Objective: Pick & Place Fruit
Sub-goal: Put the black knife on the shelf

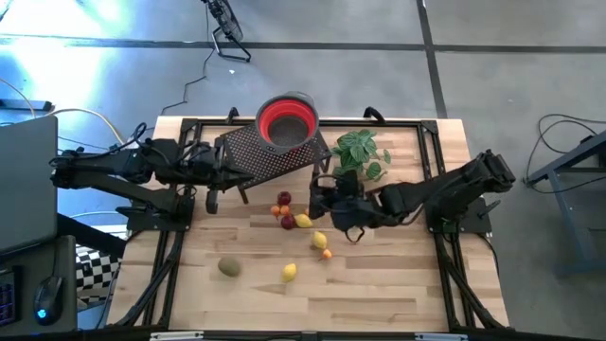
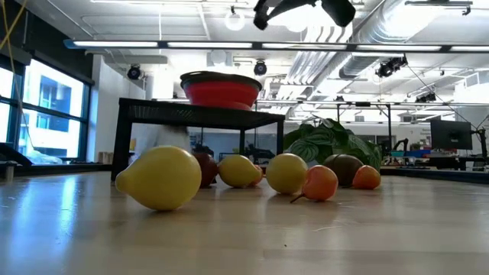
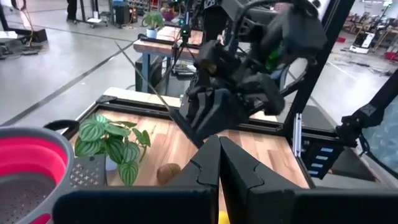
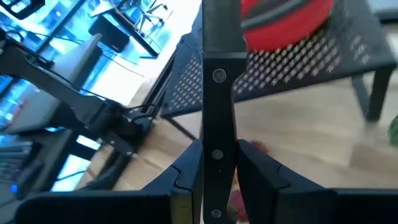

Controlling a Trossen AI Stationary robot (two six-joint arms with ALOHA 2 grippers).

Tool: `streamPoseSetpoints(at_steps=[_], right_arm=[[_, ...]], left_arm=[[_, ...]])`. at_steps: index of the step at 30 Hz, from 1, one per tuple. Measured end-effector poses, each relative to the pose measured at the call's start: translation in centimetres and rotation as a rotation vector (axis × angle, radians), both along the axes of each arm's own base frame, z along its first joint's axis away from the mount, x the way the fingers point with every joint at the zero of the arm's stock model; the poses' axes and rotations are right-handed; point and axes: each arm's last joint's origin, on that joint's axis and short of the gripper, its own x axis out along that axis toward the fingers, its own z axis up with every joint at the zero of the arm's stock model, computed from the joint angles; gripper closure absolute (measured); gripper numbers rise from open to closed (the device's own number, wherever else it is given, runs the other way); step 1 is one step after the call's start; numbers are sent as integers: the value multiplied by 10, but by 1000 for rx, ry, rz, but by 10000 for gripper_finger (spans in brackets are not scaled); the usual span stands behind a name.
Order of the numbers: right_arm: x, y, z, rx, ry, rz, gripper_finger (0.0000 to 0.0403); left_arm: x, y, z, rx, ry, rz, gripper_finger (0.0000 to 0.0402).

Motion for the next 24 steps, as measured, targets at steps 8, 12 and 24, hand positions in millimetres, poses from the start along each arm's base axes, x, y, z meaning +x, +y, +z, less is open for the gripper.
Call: streamPoseSetpoints(at_steps=[8, 12, 24], right_arm=[[-9, -16, 25, -114, -18, 25, 333], [-12, -20, 33, -210, -8, 18, 333], [-5, -43, 52, -445, -2, -74, 333]], left_arm=[[0, 0, 2, 1, -17, 0, 402], [5, 0, 6, -4, -68, 2, 402], [39, 0, 7, 72, -145, 124, 373]])
